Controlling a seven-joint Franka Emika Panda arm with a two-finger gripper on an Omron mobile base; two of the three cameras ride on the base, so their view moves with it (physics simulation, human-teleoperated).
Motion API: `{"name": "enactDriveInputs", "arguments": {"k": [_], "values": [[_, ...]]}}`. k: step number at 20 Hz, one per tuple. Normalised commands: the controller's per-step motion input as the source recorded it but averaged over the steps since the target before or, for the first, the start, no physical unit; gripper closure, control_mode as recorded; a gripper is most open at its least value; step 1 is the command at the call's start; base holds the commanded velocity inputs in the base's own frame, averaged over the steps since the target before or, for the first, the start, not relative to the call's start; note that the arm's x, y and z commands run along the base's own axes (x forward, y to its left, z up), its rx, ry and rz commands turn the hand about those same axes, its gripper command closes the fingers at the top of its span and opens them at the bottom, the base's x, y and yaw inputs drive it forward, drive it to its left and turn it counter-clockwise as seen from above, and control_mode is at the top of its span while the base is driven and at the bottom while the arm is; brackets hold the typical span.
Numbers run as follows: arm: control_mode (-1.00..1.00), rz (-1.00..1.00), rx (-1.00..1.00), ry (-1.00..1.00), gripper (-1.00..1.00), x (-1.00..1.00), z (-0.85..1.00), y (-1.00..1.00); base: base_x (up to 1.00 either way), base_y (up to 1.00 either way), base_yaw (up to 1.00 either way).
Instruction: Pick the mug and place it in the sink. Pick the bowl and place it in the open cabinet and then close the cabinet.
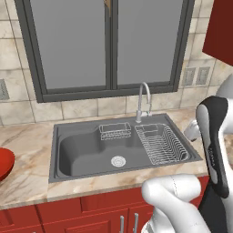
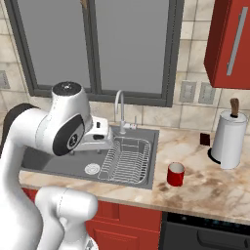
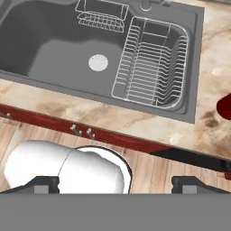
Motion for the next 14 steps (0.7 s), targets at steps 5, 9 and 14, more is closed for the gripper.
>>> {"name": "enactDriveInputs", "arguments": {"k": [5, 9, 14], "values": [[-1.0, 0.12, 0.0, -0.02, -1.0, -0.69, 0.0, -0.57, 0.0, 0.0, 0.0], [-1.0, 0.09, 0.0, -0.02, -1.0, -0.66, 0.0, -0.56, 0.0, 0.0, 0.0], [-1.0, 0.07, 0.0, -0.01, -1.0, -0.47, 0.0, -0.54, 0.0, 0.0, 0.0]]}}
